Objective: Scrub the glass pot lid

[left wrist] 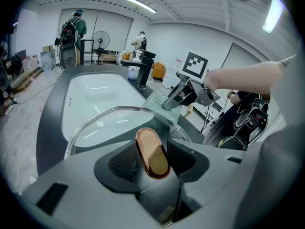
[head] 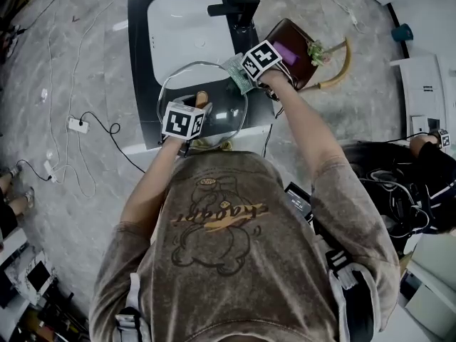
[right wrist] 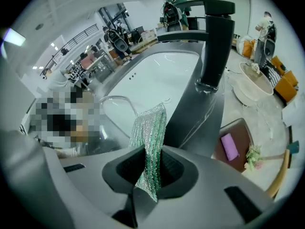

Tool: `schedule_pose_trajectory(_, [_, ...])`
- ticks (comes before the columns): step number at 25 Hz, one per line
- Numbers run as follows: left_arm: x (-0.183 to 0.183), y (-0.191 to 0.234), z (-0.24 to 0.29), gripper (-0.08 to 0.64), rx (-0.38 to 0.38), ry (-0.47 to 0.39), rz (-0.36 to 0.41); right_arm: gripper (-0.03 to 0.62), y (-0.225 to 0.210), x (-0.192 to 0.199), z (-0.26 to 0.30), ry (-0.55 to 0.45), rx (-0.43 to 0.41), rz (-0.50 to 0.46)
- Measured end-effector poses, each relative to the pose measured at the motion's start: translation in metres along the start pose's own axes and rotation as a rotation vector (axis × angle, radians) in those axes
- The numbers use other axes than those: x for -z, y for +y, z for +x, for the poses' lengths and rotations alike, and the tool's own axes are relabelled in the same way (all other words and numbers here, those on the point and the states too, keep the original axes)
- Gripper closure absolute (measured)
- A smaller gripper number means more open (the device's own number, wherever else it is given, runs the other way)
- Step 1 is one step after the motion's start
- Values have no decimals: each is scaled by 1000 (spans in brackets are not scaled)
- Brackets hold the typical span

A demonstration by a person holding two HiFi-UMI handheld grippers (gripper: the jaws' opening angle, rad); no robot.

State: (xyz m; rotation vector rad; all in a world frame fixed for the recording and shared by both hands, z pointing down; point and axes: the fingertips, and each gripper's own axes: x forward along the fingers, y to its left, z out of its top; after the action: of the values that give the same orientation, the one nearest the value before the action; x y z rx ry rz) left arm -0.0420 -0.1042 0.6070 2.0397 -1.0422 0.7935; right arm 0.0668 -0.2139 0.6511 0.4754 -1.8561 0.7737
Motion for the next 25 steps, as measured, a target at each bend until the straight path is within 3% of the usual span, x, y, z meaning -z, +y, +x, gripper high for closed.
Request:
schedule_pose_trajectory(9, [3,1,1,354,22,-2,-28,512,-1,-30,10,22,7,-27])
schedule_pose_trajectory(15, [8,2,6,354,49,11,-61,512,11,-55,20,-16,-68,32])
schedule_pose_trajectory(25, [8,2,6,354,54,26,-49,512,34,-96,38,4,-76,-140])
